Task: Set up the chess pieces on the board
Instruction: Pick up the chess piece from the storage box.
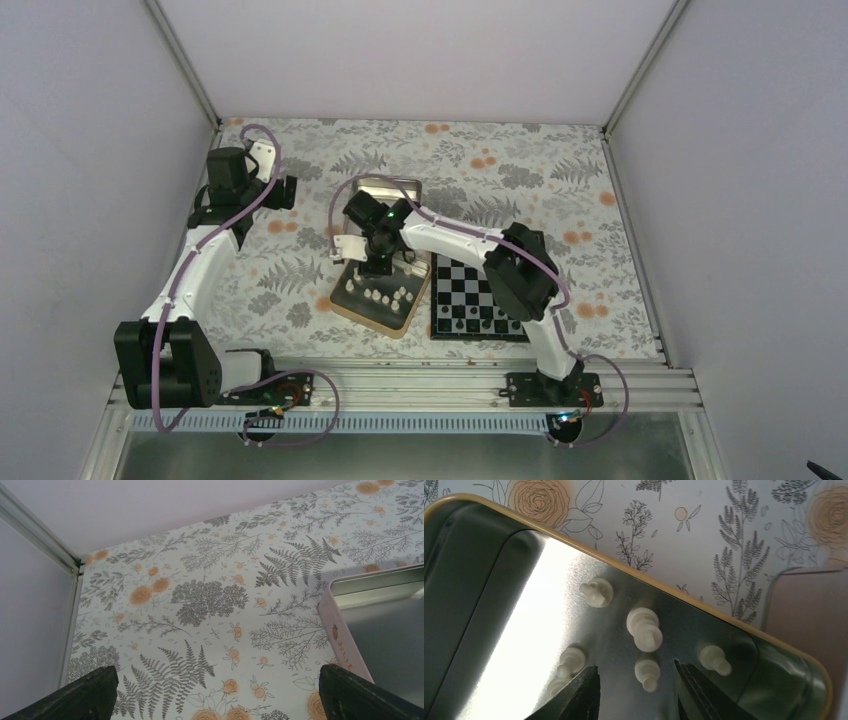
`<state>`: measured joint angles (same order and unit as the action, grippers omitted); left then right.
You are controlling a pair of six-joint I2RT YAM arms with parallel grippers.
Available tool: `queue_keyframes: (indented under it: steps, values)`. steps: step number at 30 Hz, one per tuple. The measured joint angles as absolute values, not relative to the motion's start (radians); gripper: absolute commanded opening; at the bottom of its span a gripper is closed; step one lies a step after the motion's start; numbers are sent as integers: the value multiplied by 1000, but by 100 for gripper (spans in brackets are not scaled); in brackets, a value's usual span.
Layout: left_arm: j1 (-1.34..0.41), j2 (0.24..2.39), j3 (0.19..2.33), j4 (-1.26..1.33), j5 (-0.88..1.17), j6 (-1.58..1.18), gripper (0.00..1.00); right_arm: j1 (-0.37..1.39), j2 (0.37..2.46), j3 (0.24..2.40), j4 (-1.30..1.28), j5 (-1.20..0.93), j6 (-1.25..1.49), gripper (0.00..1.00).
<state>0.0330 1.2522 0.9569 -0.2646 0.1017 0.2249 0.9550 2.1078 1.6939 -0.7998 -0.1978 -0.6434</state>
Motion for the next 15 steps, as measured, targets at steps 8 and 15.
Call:
queue_keyframes:
  steps: [8, 15]
  values:
    - [33, 1252, 957, -265, 108, 225, 100, 969, 2129, 1718, -797, -201, -645, 42]
    - [33, 1252, 957, -264, 109, 225, 100, 969, 2154, 1761, -796, -200, -646, 42]
